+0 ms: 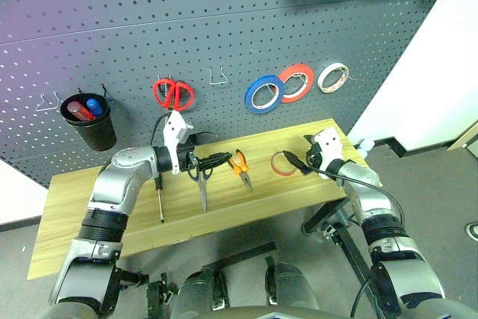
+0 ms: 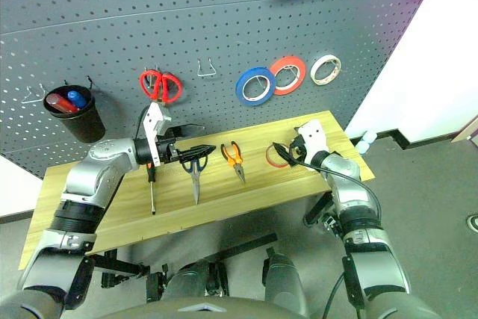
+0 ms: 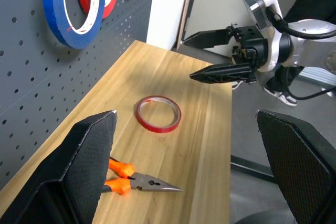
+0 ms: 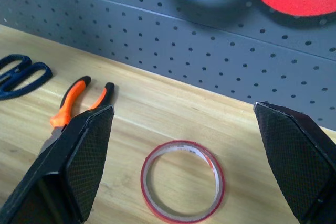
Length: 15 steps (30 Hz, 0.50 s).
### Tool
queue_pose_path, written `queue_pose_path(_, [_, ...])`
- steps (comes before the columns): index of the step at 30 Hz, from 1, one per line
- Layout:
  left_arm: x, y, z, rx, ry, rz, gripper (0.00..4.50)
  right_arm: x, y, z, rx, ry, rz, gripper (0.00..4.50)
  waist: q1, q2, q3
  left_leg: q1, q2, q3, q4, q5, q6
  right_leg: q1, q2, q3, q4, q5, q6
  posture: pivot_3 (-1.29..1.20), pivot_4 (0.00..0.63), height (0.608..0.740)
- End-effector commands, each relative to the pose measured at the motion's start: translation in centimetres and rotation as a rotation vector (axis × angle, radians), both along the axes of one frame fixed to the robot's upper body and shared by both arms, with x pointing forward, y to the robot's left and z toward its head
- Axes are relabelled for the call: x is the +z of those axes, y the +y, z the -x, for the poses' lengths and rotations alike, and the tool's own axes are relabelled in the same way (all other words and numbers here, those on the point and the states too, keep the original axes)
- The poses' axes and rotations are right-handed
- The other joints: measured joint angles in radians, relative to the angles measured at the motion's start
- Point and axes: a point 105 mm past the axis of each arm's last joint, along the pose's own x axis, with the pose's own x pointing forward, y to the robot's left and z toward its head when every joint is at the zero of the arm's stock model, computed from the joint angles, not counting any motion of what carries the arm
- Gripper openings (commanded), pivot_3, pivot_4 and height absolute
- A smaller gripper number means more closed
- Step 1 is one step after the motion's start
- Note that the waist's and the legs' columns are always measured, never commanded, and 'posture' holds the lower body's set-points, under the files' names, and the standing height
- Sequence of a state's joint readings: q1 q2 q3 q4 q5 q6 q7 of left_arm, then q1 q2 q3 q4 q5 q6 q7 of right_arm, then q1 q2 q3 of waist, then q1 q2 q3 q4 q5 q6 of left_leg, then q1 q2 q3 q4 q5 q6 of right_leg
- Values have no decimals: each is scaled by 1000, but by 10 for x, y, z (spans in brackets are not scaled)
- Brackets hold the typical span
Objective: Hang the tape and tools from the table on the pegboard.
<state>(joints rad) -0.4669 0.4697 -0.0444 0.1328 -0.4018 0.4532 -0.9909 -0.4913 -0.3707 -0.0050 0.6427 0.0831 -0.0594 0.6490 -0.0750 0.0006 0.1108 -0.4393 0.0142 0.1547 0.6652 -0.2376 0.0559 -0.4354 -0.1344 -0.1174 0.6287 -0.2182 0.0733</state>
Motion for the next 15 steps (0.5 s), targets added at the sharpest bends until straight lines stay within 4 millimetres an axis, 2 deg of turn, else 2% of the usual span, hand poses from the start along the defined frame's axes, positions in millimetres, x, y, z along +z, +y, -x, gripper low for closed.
queue_pose_path(1, [11,-4,1,-5,-73,-12,4450,13,5,-6,35,-39,19,4500,0,0,0,0,0,0,0,0,0,0,0,0,0,0,0,-118,96,723])
queue_pose_path(8, [15,-8,1,21,-97,3,4450,-4,9,-3,44,38,64,4500,3,0,11,1,0,0,0,0,0,0,-1,0,0,-1,-1,-105,143,723])
queue_pose_path(15, [14,-8,5,42,-94,9,4450,-9,11,2,48,62,62,4500,6,1,52,0,0,-1,0,0,0,0,-2,2,1,-1,-1,-92,213,723])
